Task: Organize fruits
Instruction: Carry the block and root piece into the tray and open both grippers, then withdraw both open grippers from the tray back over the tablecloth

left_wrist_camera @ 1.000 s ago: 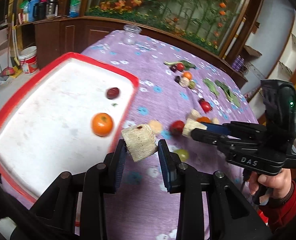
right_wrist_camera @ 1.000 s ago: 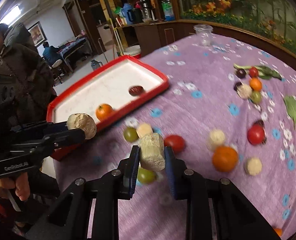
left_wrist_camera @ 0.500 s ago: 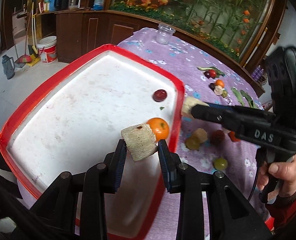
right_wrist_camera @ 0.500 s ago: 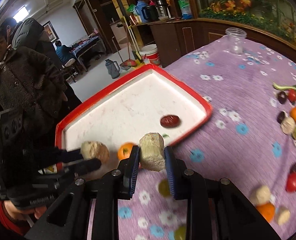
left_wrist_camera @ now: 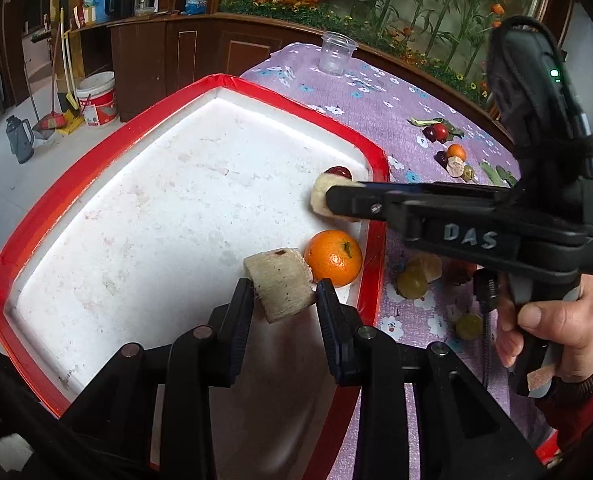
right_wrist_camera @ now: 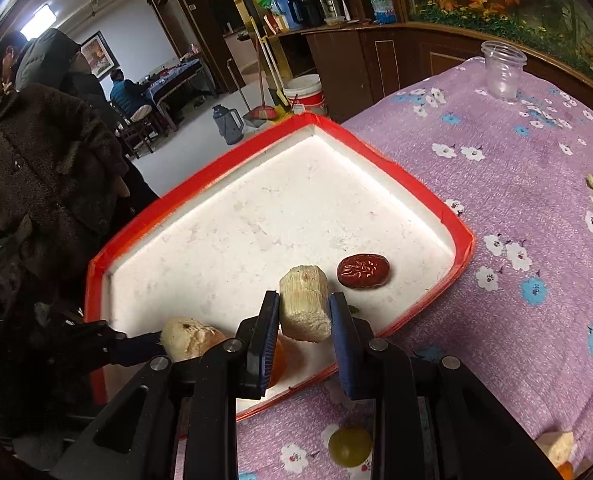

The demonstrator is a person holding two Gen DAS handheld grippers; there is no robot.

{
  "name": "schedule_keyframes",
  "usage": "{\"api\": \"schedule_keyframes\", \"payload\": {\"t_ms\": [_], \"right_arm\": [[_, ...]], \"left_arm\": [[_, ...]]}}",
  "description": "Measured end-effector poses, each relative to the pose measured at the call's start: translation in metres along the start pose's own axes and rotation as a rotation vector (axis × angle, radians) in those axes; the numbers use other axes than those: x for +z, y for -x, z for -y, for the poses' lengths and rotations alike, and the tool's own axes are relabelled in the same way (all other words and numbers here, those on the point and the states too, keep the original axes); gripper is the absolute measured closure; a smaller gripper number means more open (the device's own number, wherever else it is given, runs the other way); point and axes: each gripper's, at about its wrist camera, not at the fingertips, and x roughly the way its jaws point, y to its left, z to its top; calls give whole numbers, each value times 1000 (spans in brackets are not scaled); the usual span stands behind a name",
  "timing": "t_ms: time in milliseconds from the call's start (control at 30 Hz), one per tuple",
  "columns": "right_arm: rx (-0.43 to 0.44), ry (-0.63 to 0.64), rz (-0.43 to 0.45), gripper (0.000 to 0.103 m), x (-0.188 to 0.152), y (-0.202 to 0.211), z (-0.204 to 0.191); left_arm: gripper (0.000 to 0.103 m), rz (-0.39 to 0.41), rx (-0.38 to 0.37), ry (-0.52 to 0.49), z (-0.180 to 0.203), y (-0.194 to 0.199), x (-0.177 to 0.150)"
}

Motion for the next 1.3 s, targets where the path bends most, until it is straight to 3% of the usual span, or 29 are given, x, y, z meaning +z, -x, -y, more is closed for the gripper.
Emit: {"api": "schedule_keyframes", "payload": {"t_ms": [367,467,500,700,900,1300], "right_arm": [[-2,-3,17,74,-3,4,-2],[-1,-6,30,73,-4,11,-2],[2,-12,37,72,-5,15,-1],[2,-45,76,65,-19,46,3],[-23,-111,119,46,-48,84,18],[-92,-200,165,45,-98,153,56]], "left_arm": [[71,2,-13,16,-2,1,-4],[45,14,-9,21,-2,5,-4],[44,24,-2,23,-1,8,-4],[44,37,-4,17,4,16,-5],[43,52,-19,-25,25,24,-6],[42,23,-104,-162,89,23,-18]]}}
